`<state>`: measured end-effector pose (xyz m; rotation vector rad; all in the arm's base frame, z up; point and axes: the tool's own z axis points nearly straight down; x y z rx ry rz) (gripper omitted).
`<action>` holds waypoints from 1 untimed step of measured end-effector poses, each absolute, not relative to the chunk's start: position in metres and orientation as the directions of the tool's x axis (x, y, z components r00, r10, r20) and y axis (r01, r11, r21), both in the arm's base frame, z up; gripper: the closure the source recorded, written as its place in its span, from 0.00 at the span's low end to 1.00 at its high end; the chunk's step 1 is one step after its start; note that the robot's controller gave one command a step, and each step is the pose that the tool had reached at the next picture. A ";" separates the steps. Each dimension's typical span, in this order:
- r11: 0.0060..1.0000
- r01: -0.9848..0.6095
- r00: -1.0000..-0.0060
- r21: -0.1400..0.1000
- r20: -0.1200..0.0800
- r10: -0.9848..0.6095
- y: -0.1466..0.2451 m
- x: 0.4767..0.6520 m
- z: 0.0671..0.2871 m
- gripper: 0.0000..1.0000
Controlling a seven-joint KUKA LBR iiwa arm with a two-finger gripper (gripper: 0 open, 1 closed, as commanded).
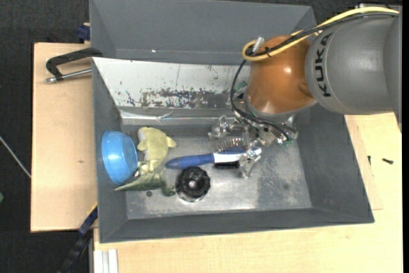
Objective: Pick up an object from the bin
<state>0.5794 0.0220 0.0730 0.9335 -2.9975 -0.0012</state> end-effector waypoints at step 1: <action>0.824 -0.566 -0.824 0.000 -0.003 -0.566 0.022 0.581 0.076 0.00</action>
Offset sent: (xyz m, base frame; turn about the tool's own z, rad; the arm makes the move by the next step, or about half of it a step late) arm 0.0000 0.0000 0.0000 0.0000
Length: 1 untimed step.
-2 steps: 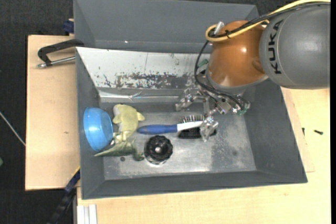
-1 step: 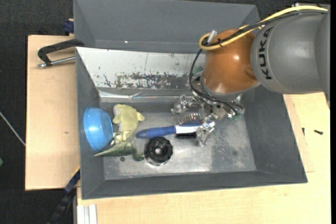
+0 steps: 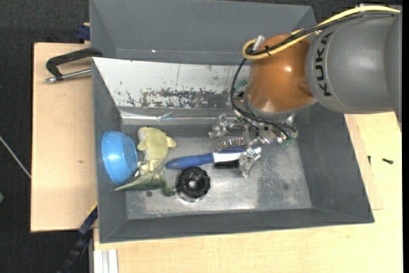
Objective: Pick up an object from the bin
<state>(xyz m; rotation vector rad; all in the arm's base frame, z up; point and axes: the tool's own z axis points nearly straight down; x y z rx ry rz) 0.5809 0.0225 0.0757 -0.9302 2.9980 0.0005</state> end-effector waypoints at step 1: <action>0.826 -0.564 -0.825 -0.006 -0.008 -0.564 0.021 0.583 0.079 1.00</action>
Offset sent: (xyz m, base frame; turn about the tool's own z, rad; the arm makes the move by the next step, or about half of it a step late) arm 0.0000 0.0000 0.0000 0.0000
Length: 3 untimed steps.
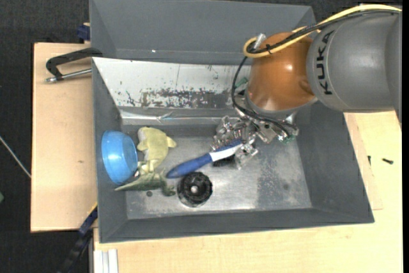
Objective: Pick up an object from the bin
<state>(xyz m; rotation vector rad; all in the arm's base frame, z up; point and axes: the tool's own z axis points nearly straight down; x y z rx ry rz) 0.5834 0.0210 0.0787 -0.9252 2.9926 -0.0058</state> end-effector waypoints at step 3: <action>0.828 -0.561 -0.828 -0.003 -0.008 -0.561 0.024 0.590 0.194 1.00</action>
Offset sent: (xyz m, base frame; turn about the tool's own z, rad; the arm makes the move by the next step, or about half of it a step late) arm -0.0001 0.0000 0.0263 0.0000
